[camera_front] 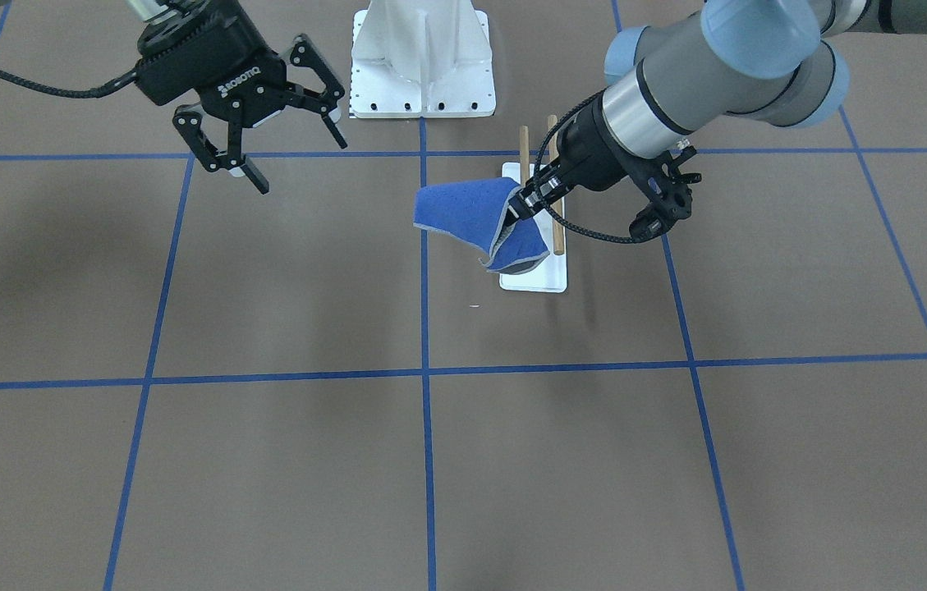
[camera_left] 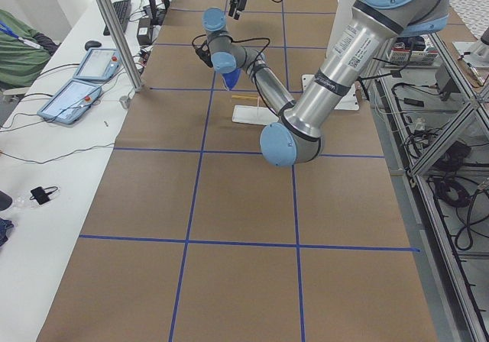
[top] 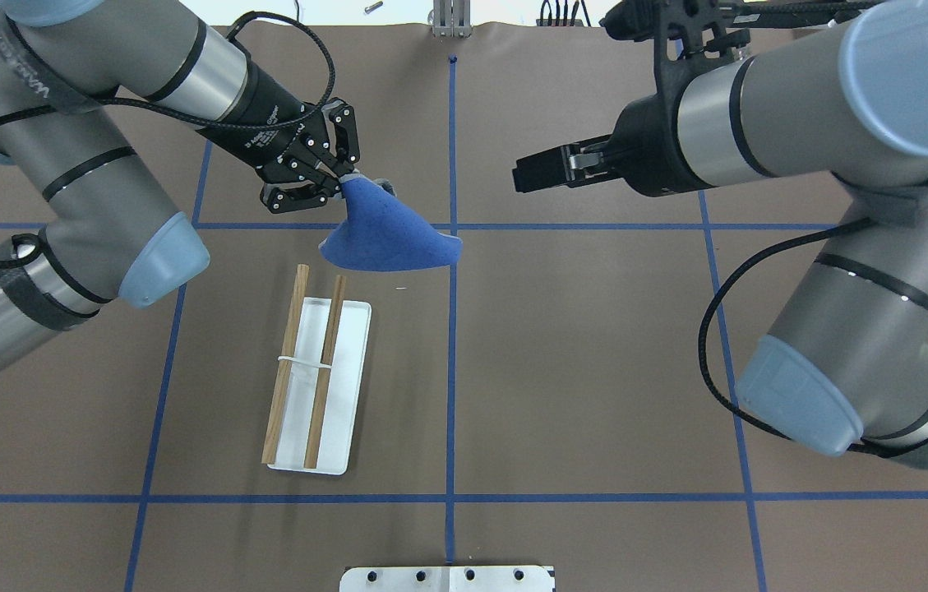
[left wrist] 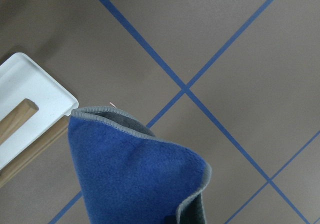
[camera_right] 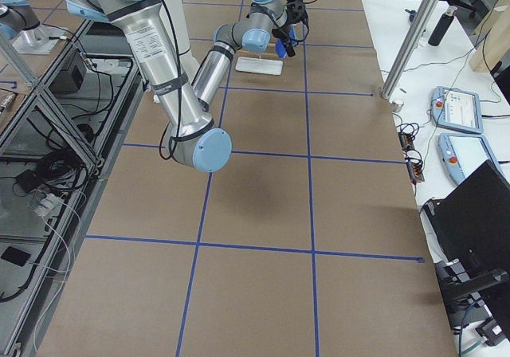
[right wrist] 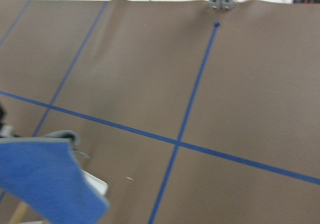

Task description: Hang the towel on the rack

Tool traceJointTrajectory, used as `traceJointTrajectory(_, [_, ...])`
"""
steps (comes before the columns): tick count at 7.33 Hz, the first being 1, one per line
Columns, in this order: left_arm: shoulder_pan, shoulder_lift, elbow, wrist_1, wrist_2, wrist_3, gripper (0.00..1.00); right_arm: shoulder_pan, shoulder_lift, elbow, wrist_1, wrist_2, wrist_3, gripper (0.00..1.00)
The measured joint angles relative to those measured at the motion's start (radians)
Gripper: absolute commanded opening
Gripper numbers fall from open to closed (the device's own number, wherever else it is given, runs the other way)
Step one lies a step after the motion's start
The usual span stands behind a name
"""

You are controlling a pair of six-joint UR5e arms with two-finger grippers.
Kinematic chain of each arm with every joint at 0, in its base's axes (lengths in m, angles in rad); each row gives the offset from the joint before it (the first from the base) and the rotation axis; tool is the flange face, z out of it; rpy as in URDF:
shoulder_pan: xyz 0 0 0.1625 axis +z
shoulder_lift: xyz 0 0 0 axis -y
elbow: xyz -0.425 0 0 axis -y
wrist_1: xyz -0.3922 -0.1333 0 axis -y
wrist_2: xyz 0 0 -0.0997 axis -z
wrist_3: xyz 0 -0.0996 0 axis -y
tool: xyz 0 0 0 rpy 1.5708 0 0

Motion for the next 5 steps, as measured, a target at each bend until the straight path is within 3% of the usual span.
traceJointTrajectory(2, [-0.011, 0.043, -0.109, 0.089, -0.003, 0.007, 0.00, 0.070, -0.004, -0.047, -0.244, 0.043, -0.110, 1.00])
traceJointTrajectory(5, [-0.015, 0.125, -0.176, 0.112, 0.000, 0.015, 0.00, 0.227, -0.047, -0.183, -0.349, 0.136, -0.440, 1.00])
